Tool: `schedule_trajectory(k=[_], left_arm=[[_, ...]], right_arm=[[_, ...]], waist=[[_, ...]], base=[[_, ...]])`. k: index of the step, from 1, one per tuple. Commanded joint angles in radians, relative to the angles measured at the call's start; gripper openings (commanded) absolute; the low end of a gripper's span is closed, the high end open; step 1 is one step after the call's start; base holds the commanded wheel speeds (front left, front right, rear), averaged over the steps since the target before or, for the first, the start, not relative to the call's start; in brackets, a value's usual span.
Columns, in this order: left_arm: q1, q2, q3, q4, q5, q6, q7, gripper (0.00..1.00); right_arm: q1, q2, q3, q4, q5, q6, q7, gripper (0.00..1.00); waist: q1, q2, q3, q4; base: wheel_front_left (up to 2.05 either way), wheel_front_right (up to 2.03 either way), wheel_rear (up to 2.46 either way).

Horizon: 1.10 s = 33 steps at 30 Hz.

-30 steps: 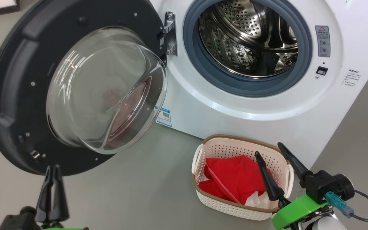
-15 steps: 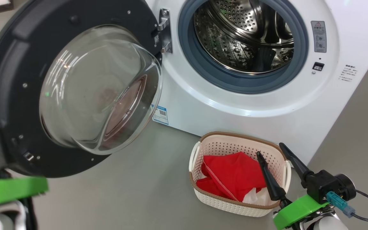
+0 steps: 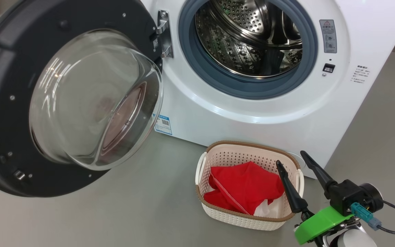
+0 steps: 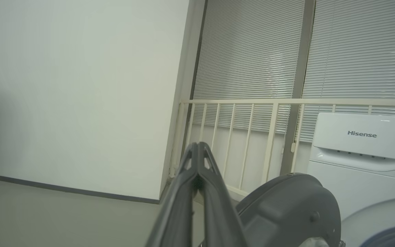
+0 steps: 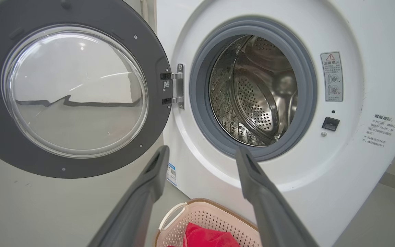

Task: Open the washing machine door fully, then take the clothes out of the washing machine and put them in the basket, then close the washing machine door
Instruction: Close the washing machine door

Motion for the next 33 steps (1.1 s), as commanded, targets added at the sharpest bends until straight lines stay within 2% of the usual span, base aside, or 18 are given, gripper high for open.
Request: schedule_trajectory(k=[1,7,11,15,19,23,33], left_arm=[[-0.060,0.049,0.046,0.018,-0.028,-0.011,-0.005,0.00],[-0.196,0.067,0.105,0.257,-0.148,-0.050,0.058,0.00],[-0.279,0.073,0.155,0.402,-0.247,-0.075,0.142,0.00],[-0.330,0.067,0.202,0.507,-0.336,-0.072,0.251,0.00],[-0.358,0.073,0.242,0.576,-0.408,-0.057,0.367,0.00],[-0.370,0.079,0.259,0.609,-0.450,-0.063,0.448,0.00],[-0.363,0.093,0.248,0.620,-0.493,-0.120,0.594,0.00]], right_arm=[[-0.039,-0.005,0.022,-0.021,0.008,0.000,-0.006,1.00],[-0.041,-0.012,0.034,-0.013,0.011,0.000,-0.006,1.00],[-0.039,-0.016,0.041,-0.009,0.013,0.000,-0.006,1.00],[-0.033,-0.016,0.047,-0.005,0.017,0.000,-0.006,1.00],[-0.026,-0.015,0.049,-0.004,0.022,0.000,-0.006,1.00],[-0.026,-0.019,0.052,-0.004,0.023,0.000,-0.006,1.00],[-0.029,-0.023,0.049,-0.010,0.020,0.000,-0.006,1.00]], waist=[[0.0000,0.0000,-0.001,-0.005],[0.0000,0.0000,0.000,-0.020],[0.0000,0.0000,0.003,-0.029],[0.0000,0.0000,0.005,-0.037],[0.0000,0.0000,0.009,-0.047],[0.0000,0.0000,0.014,-0.055],[0.0000,0.0000,0.025,-0.066]], base=[[0.00,0.00,0.00],[0.00,0.00,0.00],[0.00,0.00,0.00],[0.00,0.00,0.00],[0.00,0.00,0.00],[0.00,0.00,0.00],[0.00,0.00,0.00]])
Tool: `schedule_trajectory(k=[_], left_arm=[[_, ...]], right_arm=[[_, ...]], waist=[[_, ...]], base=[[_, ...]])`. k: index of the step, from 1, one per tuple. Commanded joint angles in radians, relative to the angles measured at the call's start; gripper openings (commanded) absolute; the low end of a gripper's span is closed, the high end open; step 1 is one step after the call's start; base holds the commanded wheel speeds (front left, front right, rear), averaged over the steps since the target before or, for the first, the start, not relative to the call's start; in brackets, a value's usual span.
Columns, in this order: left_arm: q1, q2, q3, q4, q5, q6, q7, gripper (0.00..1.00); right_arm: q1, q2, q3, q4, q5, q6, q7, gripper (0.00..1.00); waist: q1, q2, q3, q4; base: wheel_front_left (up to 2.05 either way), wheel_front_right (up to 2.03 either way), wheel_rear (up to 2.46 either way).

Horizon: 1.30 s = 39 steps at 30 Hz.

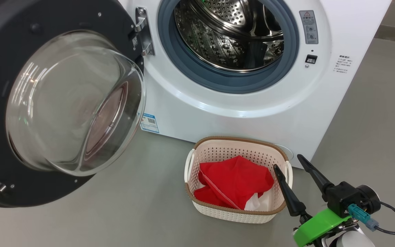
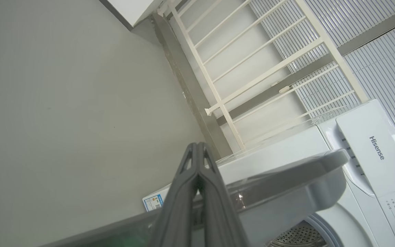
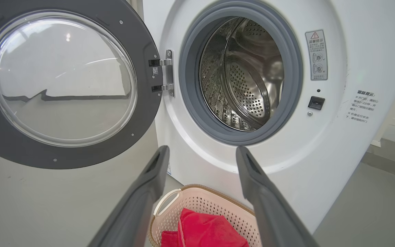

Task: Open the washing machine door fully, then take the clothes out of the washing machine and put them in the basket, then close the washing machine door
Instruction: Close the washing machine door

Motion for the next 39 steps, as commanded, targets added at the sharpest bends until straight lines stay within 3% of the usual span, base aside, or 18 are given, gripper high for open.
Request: schedule_trajectory(k=[1,13,22,30,39], left_arm=[[-0.009,0.057,0.001,-0.032,-0.004,-0.018,0.017,0.00],[0.034,0.017,-0.008,-0.067,-0.050,-0.068,0.121,0.00],[0.068,-0.013,0.038,-0.135,-0.135,-0.079,0.204,0.00],[0.140,-0.047,0.048,-0.266,-0.178,-0.057,0.295,0.00],[0.238,-0.122,0.098,-0.449,-0.258,0.005,0.369,0.00]], right_arm=[[-0.026,-0.006,0.015,-0.029,0.003,0.000,-0.006,1.00],[-0.023,0.002,0.008,-0.045,-0.020,0.000,-0.006,1.00],[-0.021,0.014,0.003,-0.044,-0.020,0.000,-0.006,1.00],[-0.016,0.022,-0.009,-0.044,-0.021,0.000,-0.006,1.00],[-0.017,0.029,-0.008,-0.042,-0.018,0.000,-0.006,1.00]], waist=[[0.0000,0.0000,0.003,0.000],[0.0000,0.0000,0.015,0.009],[0.0000,0.0000,0.019,0.013],[0.0000,0.0000,0.020,0.019],[0.0000,0.0000,0.018,0.016]], base=[[0.00,0.00,0.00],[0.00,0.00,0.00],[0.00,0.00,0.00],[0.00,0.00,0.00],[0.00,0.00,0.00]])
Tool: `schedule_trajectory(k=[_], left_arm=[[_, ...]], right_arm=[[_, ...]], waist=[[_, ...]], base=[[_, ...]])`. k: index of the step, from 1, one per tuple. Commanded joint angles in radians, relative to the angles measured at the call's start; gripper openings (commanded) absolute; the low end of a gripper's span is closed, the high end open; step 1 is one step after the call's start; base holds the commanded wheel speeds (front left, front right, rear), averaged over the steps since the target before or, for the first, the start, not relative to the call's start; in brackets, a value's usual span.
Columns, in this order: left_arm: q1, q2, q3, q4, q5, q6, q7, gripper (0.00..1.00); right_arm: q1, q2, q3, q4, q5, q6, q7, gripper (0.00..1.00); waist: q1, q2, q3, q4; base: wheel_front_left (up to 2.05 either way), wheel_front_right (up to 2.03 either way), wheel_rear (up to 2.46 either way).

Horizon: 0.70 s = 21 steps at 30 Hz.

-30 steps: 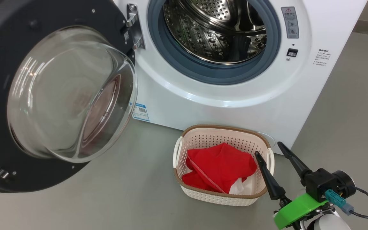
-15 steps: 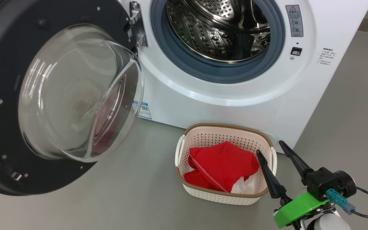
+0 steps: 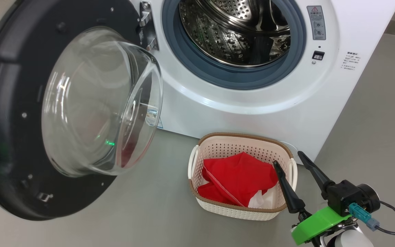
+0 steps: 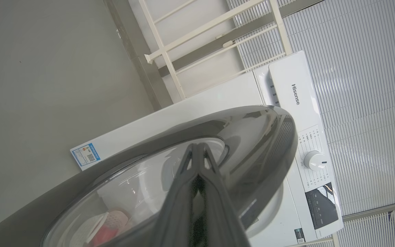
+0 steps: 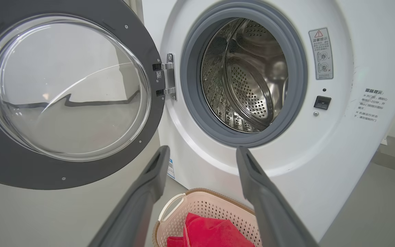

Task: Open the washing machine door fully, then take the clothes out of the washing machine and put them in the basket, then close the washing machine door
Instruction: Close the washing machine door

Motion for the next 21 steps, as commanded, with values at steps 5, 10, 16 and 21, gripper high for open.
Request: schedule_trajectory(k=[5,10,16,21], left_arm=[[0.076,-0.035,0.020,-0.163,-0.046,0.048,0.063,0.00],[0.127,-0.088,0.015,-0.283,-0.067,0.088,0.101,0.00],[0.163,-0.135,0.019,-0.384,-0.105,0.129,0.120,0.00],[0.216,-0.161,0.003,-0.479,-0.125,0.159,0.122,0.00]], right_arm=[[-0.019,0.003,0.016,-0.021,-0.005,0.000,-0.006,1.00],[-0.019,0.005,0.013,-0.020,-0.004,0.000,-0.006,1.00],[-0.015,0.007,0.019,-0.015,-0.001,0.000,-0.006,1.00],[-0.012,0.008,0.020,-0.012,0.001,0.000,-0.006,1.00]], waist=[[-0.0001,-0.0001,0.000,-0.005],[-0.0001,-0.0001,0.000,-0.009],[-0.0001,-0.0001,-0.005,-0.019],[-0.0001,-0.0001,-0.007,-0.037]], base=[[0.00,0.00,0.00],[0.00,0.00,0.00],[0.00,0.00,0.00],[0.00,0.00,0.00]])
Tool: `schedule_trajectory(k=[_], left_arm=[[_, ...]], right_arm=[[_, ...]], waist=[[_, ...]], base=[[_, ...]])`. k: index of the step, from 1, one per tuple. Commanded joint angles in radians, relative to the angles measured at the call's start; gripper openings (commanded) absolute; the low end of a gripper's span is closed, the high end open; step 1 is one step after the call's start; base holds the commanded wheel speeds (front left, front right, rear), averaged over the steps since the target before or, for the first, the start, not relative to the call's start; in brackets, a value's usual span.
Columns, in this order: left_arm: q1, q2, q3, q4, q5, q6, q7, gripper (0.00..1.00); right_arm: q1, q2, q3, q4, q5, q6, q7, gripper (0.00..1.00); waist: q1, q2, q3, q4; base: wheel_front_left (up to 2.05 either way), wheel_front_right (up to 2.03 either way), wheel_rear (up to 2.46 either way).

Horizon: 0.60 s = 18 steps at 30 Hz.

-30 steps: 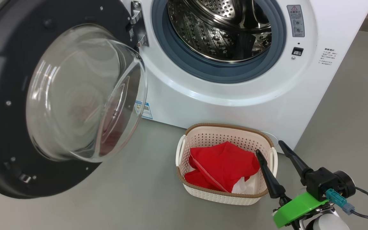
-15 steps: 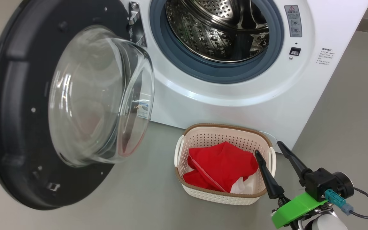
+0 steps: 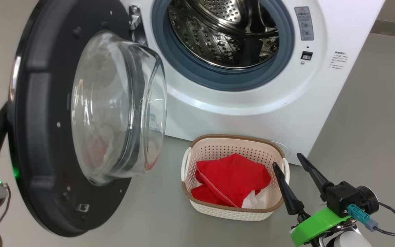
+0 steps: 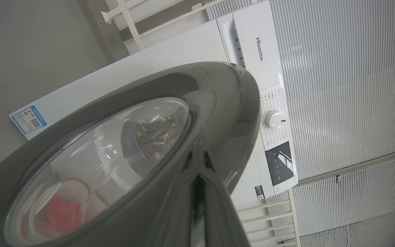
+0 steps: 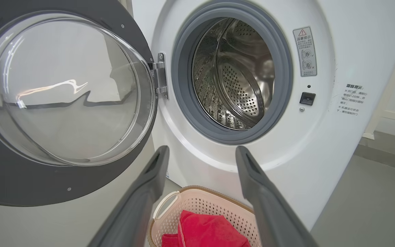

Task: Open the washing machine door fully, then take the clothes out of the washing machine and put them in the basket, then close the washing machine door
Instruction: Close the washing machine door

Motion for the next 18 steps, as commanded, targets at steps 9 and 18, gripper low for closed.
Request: schedule_trajectory(k=[9,18], left_arm=[[0.103,0.006,-0.063,-0.146,-0.057,0.046,-0.014,0.00],[0.161,0.005,-0.147,-0.199,-0.152,0.072,-0.093,0.00]], right_arm=[[-0.010,0.001,0.020,-0.019,0.002,0.000,-0.006,1.00],[-0.010,0.003,0.018,-0.021,0.004,0.000,-0.006,1.00]], waist=[[0.0000,0.0000,-0.008,-0.039],[0.0000,0.0000,0.000,-0.073]], base=[[0.00,0.00,0.00],[0.00,0.00,0.00]])
